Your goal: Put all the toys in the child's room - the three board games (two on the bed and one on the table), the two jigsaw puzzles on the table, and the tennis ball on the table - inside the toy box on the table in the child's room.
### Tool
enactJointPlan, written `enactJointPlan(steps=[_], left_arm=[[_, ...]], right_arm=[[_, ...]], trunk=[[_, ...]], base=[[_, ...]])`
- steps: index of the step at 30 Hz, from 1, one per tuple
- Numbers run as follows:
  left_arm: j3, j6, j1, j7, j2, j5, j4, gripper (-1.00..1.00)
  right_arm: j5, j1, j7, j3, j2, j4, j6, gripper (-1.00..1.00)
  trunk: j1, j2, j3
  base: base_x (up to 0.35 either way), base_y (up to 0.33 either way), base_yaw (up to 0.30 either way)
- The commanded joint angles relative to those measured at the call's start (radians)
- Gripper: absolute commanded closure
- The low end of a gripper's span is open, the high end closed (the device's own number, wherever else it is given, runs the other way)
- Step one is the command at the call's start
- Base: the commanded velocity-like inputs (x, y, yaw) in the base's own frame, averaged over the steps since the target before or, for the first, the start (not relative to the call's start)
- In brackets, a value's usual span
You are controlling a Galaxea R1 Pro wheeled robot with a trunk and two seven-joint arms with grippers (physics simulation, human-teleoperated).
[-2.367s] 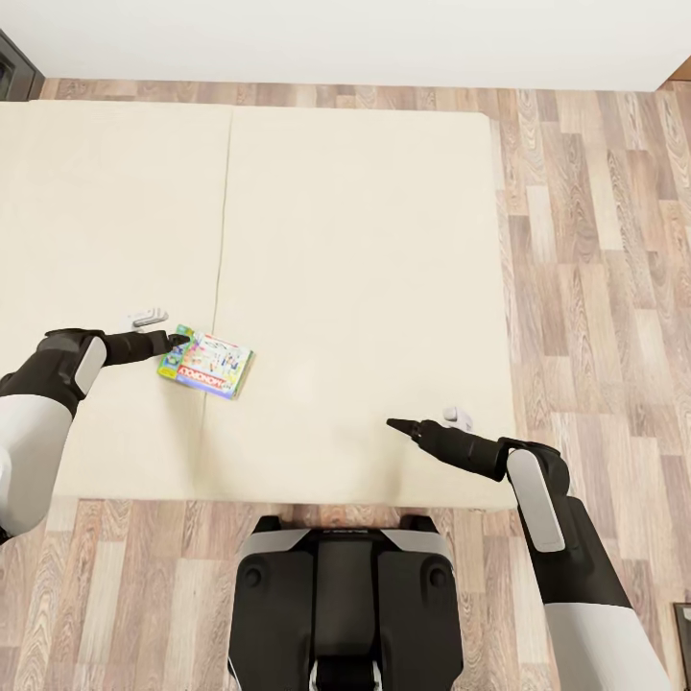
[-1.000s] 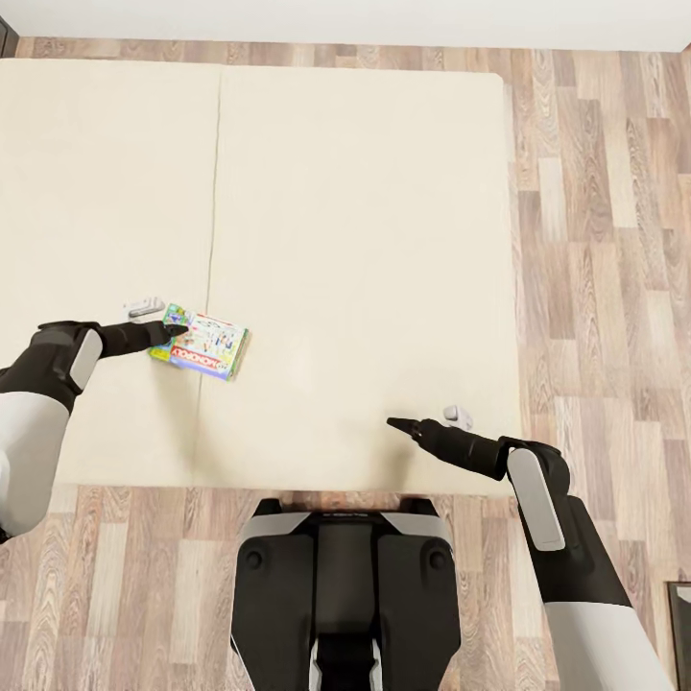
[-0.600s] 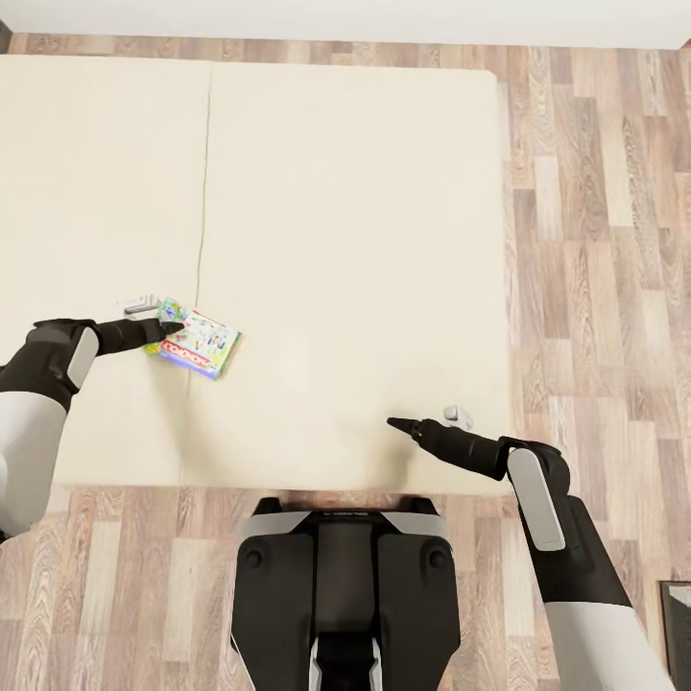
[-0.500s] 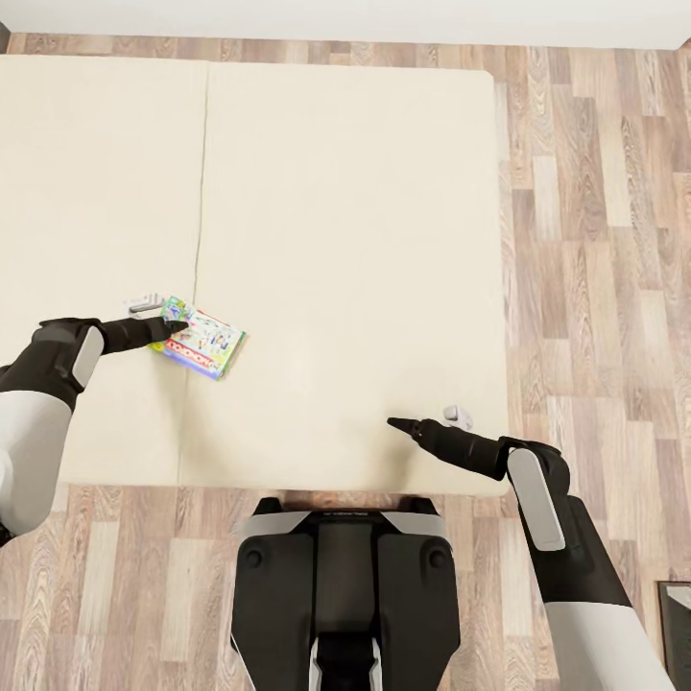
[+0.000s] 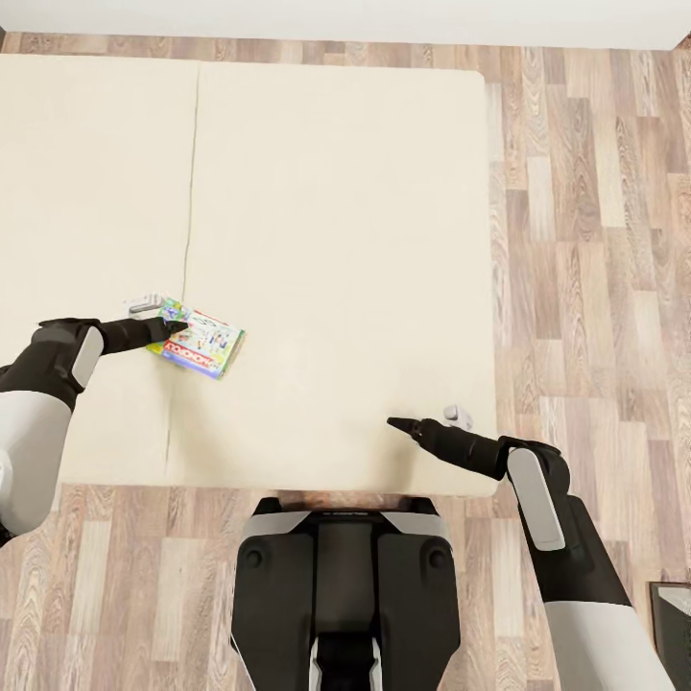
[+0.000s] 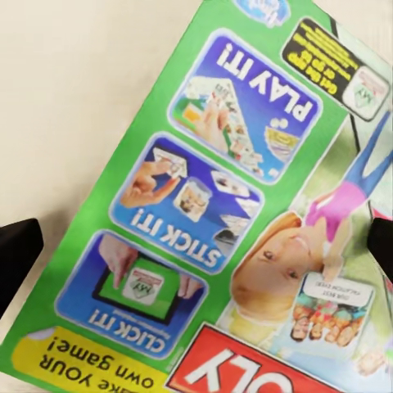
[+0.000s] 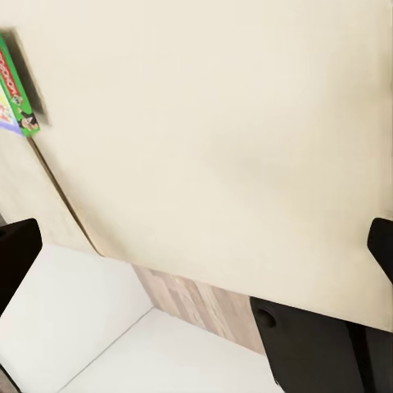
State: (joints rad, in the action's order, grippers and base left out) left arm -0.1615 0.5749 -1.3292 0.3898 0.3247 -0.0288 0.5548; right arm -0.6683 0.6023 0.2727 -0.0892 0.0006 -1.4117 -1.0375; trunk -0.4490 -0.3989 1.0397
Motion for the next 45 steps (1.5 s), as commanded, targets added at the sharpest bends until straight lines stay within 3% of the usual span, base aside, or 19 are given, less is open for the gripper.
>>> enactJointPlan(steps=[1,45], left_arm=[[-0.003,0.010,0.000,0.004,-0.001,-0.001,-0.076,-1.00],[-0.004,0.010,0.001,0.006,0.000,-0.002,-0.076,-1.00]], right_arm=[[0.009,0.001,0.009,-0.001,0.000,0.001,-0.004,-1.00],[0.009,0.001,0.008,-0.001,-0.001,0.007,-0.003,-1.00]], trunk=[[-0.001,-0.001,0.001],[-0.001,-0.001,0.001]], base=[[0.000,-0.240,0.000],[0.000,-0.099,0.000]])
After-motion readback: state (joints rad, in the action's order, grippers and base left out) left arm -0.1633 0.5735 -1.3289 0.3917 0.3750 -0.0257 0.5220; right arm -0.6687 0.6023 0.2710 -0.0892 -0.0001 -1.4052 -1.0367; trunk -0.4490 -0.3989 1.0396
